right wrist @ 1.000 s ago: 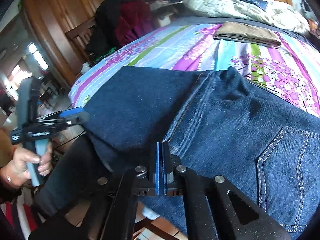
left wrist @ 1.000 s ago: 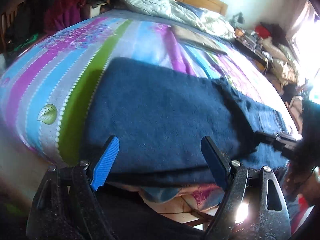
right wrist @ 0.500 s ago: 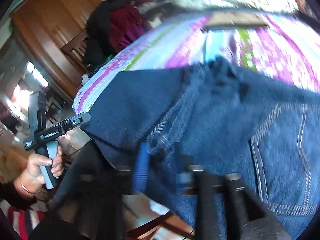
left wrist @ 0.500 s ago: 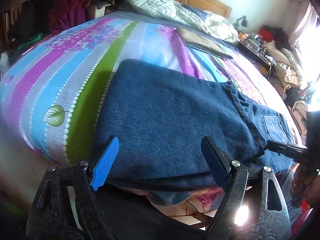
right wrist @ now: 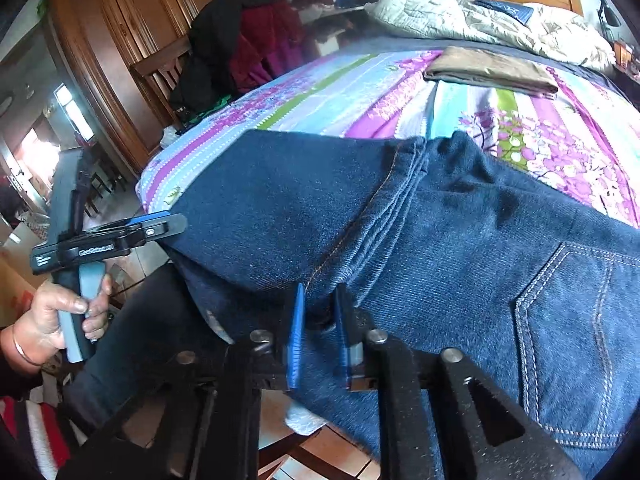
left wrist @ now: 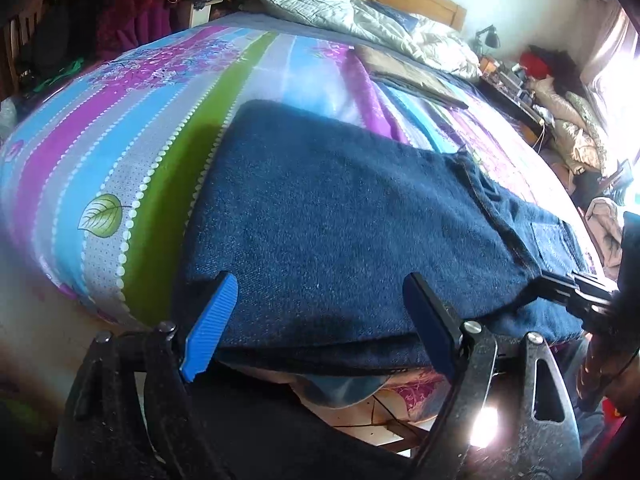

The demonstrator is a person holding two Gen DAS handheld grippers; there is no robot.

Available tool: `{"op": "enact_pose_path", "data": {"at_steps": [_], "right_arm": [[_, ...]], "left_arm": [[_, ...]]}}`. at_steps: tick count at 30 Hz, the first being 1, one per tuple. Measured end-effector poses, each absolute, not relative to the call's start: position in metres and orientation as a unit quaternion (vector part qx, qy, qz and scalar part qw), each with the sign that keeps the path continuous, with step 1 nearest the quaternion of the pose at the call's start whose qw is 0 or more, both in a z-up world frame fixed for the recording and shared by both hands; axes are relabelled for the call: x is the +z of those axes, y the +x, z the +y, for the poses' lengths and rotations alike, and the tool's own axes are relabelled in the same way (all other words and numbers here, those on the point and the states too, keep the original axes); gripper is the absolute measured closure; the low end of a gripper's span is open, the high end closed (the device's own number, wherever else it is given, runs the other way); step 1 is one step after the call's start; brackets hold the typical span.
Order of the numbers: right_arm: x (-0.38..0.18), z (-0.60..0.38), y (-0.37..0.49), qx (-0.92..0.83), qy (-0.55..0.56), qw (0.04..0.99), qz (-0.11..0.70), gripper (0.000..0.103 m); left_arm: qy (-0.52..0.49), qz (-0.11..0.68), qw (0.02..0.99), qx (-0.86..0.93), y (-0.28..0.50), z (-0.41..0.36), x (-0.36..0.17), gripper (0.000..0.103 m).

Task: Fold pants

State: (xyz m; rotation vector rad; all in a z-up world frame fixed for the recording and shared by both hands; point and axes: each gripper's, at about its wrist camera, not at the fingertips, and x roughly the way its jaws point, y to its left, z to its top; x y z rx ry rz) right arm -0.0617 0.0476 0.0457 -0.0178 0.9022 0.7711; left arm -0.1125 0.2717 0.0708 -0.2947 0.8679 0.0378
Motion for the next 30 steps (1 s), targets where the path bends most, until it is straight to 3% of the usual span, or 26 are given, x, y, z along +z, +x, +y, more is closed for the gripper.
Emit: {"op": "enact_pose_path", "data": {"at_steps": [10, 13, 16, 21, 22, 23, 24, 27, 28, 30], "right_arm": [[0.035, 0.042, -0.063, 0.351, -0.005, 0.815, 0.461, 0.094], [0.054, 0.022, -0.061, 0.289, 0.009, 0.861, 0.418, 0.086], [0.068, 0.034, -0.042, 0.308, 0.004, 0.863, 0.401, 0.086], [0.046, 0.088, 0.014, 0.37, -0.001, 0.819, 0.439, 0.086], [0.03, 0.094, 0.029, 0.365, 0.001, 0.802, 0.473, 0.087], [0.01, 0.096, 0.046, 0.339, -0.007, 0.788, 0.514, 0.101], [0.001, 0.091, 0.058, 0.335, 0.012, 0.782, 0.526, 0.103], [0.028, 0.089, 0.069, 0.283, -0.01, 0.823, 0.492, 0.103], [0.043, 0.097, 0.068, 0.292, -0.019, 0.834, 0.467, 0.092], [0.068, 0.127, 0.072, 0.354, -0.02, 0.825, 0.44, 0.092]], "left_arm": [[-0.144, 0.402, 0.904, 0.011, -0.112, 0.277, 0.078, 0.018], [-0.143, 0.381, 0.914, 0.004, -0.117, 0.281, 0.089, 0.018], [-0.155, 0.362, 0.919, -0.007, -0.118, 0.288, 0.094, 0.016], [-0.194, 0.388, 0.901, -0.008, -0.097, 0.307, 0.06, 0.014], [-0.219, 0.406, 0.887, -0.014, -0.09, 0.316, 0.046, 0.016], [-0.233, 0.406, 0.884, -0.02, -0.089, 0.321, 0.041, 0.017], [-0.246, 0.393, 0.885, -0.031, -0.091, 0.326, 0.042, 0.016], [-0.244, 0.401, 0.882, -0.034, -0.093, 0.335, 0.046, 0.03], [-0.246, 0.403, 0.881, -0.031, -0.098, 0.339, 0.049, 0.03], [-0.257, 0.39, 0.884, -0.031, -0.11, 0.343, 0.056, 0.03]]}}
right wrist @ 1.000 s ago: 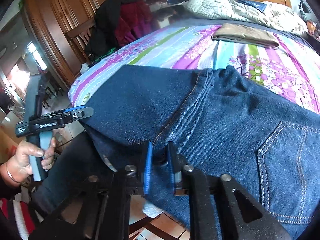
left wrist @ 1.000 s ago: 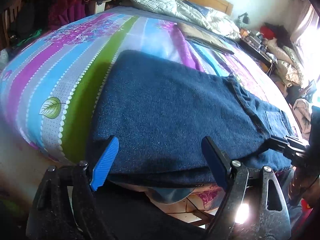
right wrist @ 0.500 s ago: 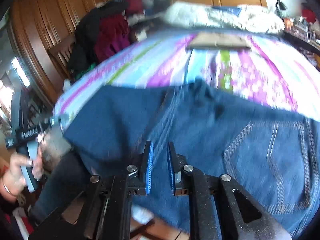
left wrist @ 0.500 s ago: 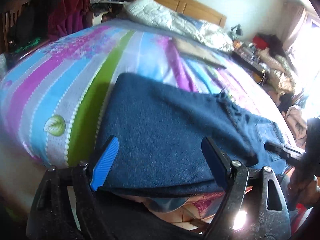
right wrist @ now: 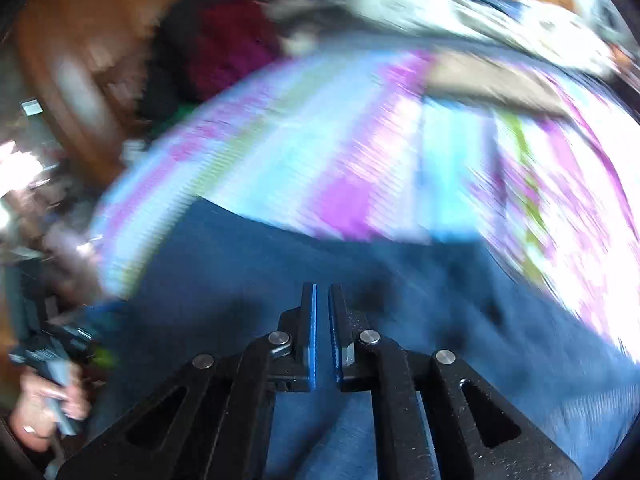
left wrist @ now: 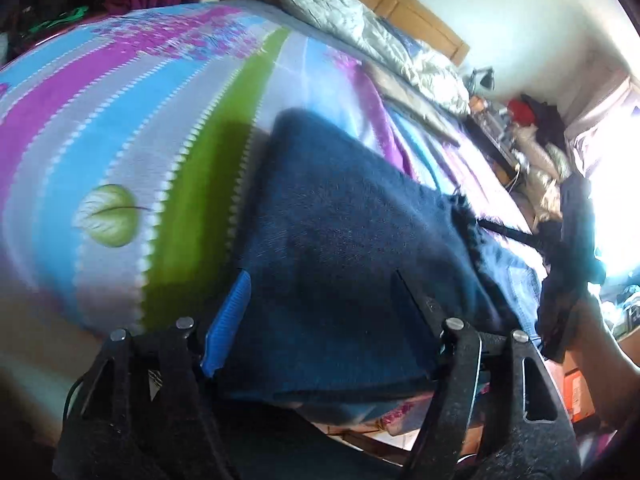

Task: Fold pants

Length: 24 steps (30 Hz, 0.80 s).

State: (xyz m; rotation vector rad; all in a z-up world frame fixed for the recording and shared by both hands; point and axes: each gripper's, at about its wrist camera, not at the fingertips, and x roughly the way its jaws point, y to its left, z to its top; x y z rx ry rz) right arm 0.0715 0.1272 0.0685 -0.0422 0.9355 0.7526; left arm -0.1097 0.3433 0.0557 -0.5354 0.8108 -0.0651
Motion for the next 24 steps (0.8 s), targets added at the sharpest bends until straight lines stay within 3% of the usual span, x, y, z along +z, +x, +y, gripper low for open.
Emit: {"op": "enact_pose_path", "data": {"at_steps": [4, 8, 9, 10, 13, 15, 17, 18, 19, 20, 22, 24], "right_arm": [[0.075, 0.226, 0.084, 0.473, -0.066, 0.758, 0.443, 0.092], [0.03, 0.316, 0.105, 0.515, -0.132, 0.691, 0.49, 0.092], [0.018, 0.333, 0.109, 0.505, -0.152, 0.687, 0.5, 0.092], [0.008, 0.346, 0.117, 0.493, -0.168, 0.687, 0.507, 0.101], [0.009, 0.358, 0.13, 0.432, -0.189, 0.733, 0.49, 0.103], [0.03, 0.352, 0.106, 0.363, -0.245, 0.792, 0.425, 0.085], [0.049, 0.333, 0.062, 0.407, -0.256, 0.791, 0.379, 0.081], [0.053, 0.323, 0.035, 0.424, -0.27, 0.786, 0.361, 0.061], [0.054, 0.314, 0.005, 0.438, -0.288, 0.78, 0.341, 0.05], [0.052, 0.305, -0.027, 0.452, -0.309, 0.773, 0.32, 0.047], [0.046, 0.298, -0.08, 0.468, -0.352, 0.759, 0.284, 0.031], [0.03, 0.291, -0.135, 0.469, -0.412, 0.746, 0.234, 0.024]], "left_arm": [[-0.272, 0.384, 0.88, -0.056, -0.126, 0.337, 0.053, 0.03], [-0.251, 0.404, 0.879, 0.011, -0.123, 0.348, 0.034, 0.027], [-0.262, 0.404, 0.876, 0.011, -0.122, 0.354, 0.032, 0.027], [-0.277, 0.395, 0.876, 0.002, -0.122, 0.359, 0.033, 0.025], [-0.306, 0.389, 0.869, -0.007, -0.122, 0.375, 0.034, 0.027], [-0.315, 0.374, 0.871, 0.031, -0.131, 0.394, 0.039, 0.027], [-0.346, 0.343, 0.87, 0.069, -0.145, 0.425, 0.046, 0.026], [-0.358, 0.334, 0.869, 0.076, -0.149, 0.435, 0.048, 0.026], [-0.365, 0.328, 0.867, 0.083, -0.152, 0.446, 0.051, 0.025], [-0.366, 0.327, 0.867, 0.09, -0.15, 0.457, 0.055, 0.025], [-0.355, 0.331, 0.87, 0.09, -0.143, 0.463, 0.061, 0.024], [-0.337, 0.34, 0.874, 0.083, -0.129, 0.461, 0.069, 0.019]]}}
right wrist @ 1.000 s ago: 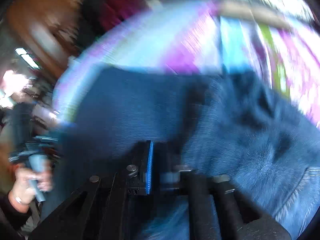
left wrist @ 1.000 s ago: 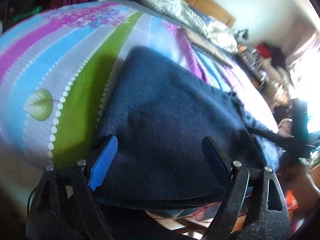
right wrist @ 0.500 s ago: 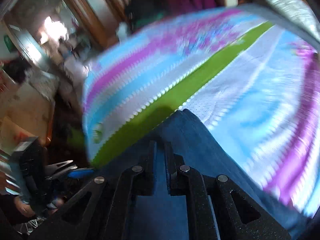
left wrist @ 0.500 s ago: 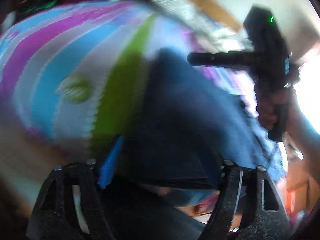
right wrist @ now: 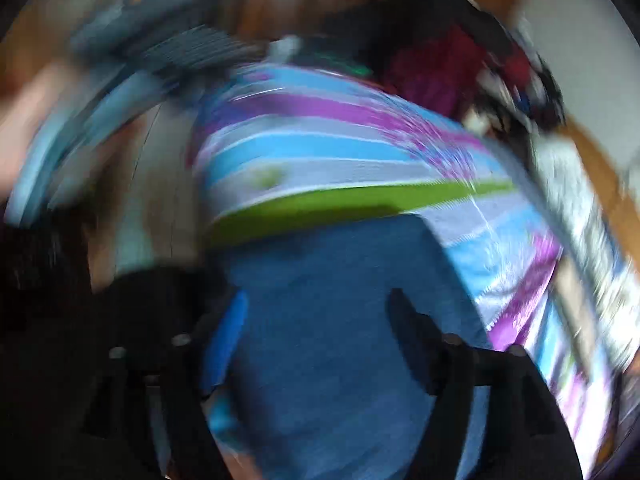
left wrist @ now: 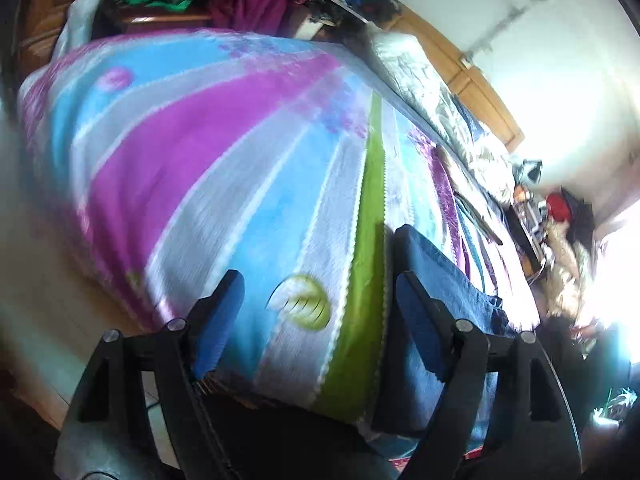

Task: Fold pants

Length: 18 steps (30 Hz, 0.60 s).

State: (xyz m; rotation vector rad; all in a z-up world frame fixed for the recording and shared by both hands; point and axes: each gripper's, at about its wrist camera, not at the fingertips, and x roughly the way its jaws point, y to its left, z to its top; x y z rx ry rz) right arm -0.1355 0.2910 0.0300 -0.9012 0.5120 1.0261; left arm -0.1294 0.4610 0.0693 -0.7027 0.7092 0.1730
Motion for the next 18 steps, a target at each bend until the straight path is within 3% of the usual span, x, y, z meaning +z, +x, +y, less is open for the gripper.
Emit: {"op": "enact_pose_path", "data": {"at_steps": [6, 13, 18], "right_arm": [[-0.023, 0.304, -0.206, 0.406, -0.533, 0.733, 0.122, 0.019], [-0.037, 0.333, -0.18, 0.358, -0.582, 0.715, 0.15, 0.017], [-0.046, 0.342, -0.187, 0.323, -0.608, 0.72, 0.082, 0.019]], "left_arm": [[-0.28, 0.369, 0.886, 0.028, -0.082, 0.435, 0.074, 0.016], [-0.287, 0.395, 0.873, 0.012, -0.064, 0.432, 0.064, 0.016], [-0.28, 0.399, 0.873, 0.005, -0.063, 0.435, 0.071, 0.016]]}}
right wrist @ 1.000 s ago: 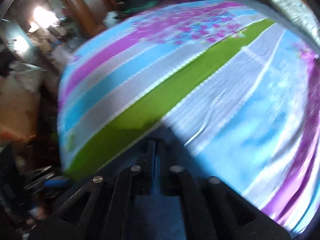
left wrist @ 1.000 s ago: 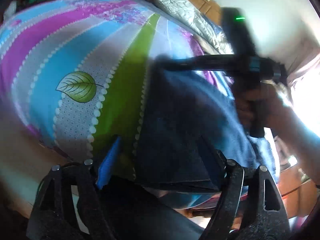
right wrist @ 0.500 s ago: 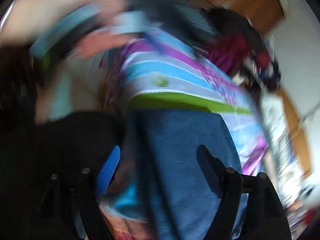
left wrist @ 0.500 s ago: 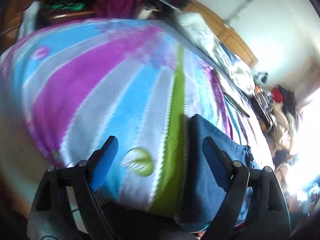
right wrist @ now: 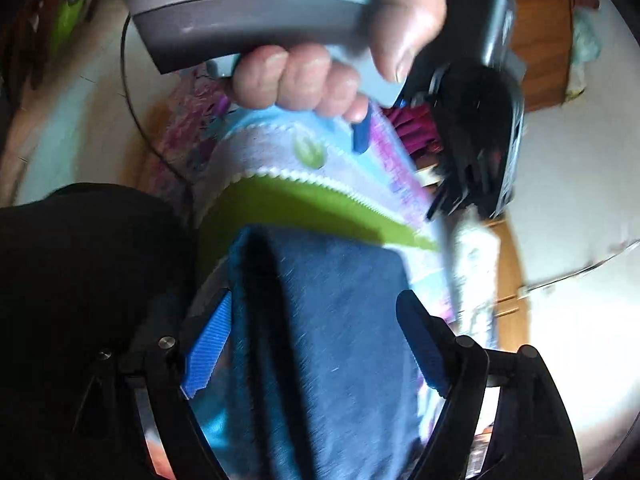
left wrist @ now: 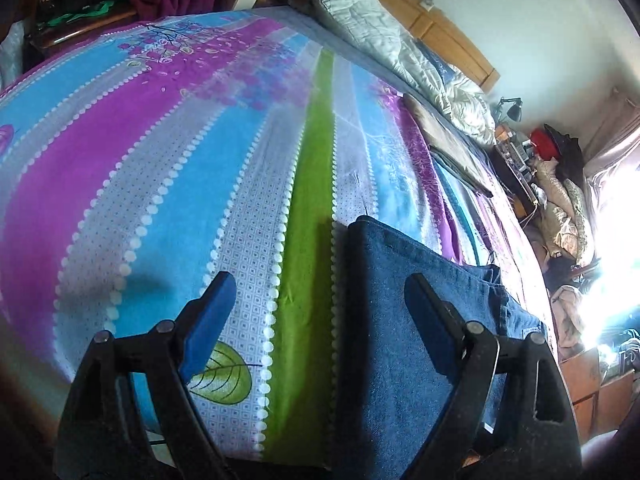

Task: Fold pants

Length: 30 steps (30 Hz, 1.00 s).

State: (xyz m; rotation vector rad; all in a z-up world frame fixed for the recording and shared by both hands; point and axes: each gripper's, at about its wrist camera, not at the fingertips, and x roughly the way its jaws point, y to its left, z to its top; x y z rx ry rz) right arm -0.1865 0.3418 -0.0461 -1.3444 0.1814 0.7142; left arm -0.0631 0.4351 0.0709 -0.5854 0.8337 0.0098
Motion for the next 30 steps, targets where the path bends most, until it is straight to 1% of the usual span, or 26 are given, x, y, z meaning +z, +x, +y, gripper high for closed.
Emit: {"op": "enact_pose_path", "data": {"at_steps": [5, 7, 8, 9, 11, 12, 13, 14, 15, 16, 18, 21, 24, 28, 30], "right_arm": [[-0.045, 0.338, -0.189, 0.303, -0.599, 0.74, 0.047, 0.021], [-0.046, 0.339, -0.189, 0.299, -0.598, 0.742, 0.046, 0.022], [-0.047, 0.338, -0.192, 0.299, -0.602, 0.739, 0.044, 0.023], [-0.049, 0.339, -0.193, 0.301, -0.605, 0.737, 0.039, 0.026], [-0.053, 0.338, -0.193, 0.319, -0.603, 0.729, 0.058, 0.043], [-0.053, 0.337, -0.192, 0.335, -0.598, 0.724, 0.078, 0.068], [-0.052, 0.336, -0.191, 0.346, -0.592, 0.722, 0.091, 0.076], [-0.049, 0.334, -0.192, 0.35, -0.587, 0.724, 0.09, 0.078], [-0.046, 0.332, -0.191, 0.354, -0.58, 0.727, 0.093, 0.083], [-0.044, 0.332, -0.189, 0.358, -0.574, 0.73, 0.095, 0.085], [-0.035, 0.331, -0.187, 0.361, -0.563, 0.738, 0.093, 0.086], [-0.02, 0.325, -0.184, 0.356, -0.548, 0.752, 0.081, 0.087], [-0.005, 0.315, -0.18, 0.35, -0.537, 0.764, 0.075, 0.087], [0.013, 0.305, -0.181, 0.353, -0.522, 0.773, 0.077, 0.087], [0.019, 0.302, -0.181, 0.353, -0.517, 0.776, 0.076, 0.087]], "left_arm": [[-0.277, 0.406, 0.871, -0.01, -0.062, 0.435, 0.07, 0.016], [-0.275, 0.412, 0.869, -0.012, -0.062, 0.436, 0.068, 0.016], [-0.275, 0.416, 0.867, -0.012, -0.061, 0.436, 0.065, 0.015], [-0.278, 0.42, 0.864, -0.015, -0.06, 0.436, 0.063, 0.015], [-0.287, 0.433, 0.854, -0.038, -0.056, 0.434, 0.059, 0.015], [-0.289, 0.436, 0.85, -0.056, -0.054, 0.431, 0.058, 0.016], [-0.283, 0.435, 0.852, -0.072, -0.051, 0.427, 0.058, 0.016], [-0.272, 0.433, 0.856, -0.079, -0.049, 0.424, 0.06, 0.017], [-0.262, 0.43, 0.86, -0.085, -0.046, 0.421, 0.062, 0.017], [-0.256, 0.425, 0.863, -0.094, -0.043, 0.42, 0.064, 0.017], [-0.248, 0.417, 0.866, -0.118, -0.031, 0.417, 0.066, 0.017], [-0.237, 0.445, 0.852, -0.143, -0.006, 0.413, 0.053, 0.017], [-0.275, 0.465, 0.822, -0.182, 0.007, 0.413, 0.038, 0.016], [-0.338, 0.446, 0.802, -0.21, 0.015, 0.424, 0.036, 0.016], [-0.352, 0.447, 0.795, -0.211, 0.023, 0.425, 0.037, 0.017]]}}
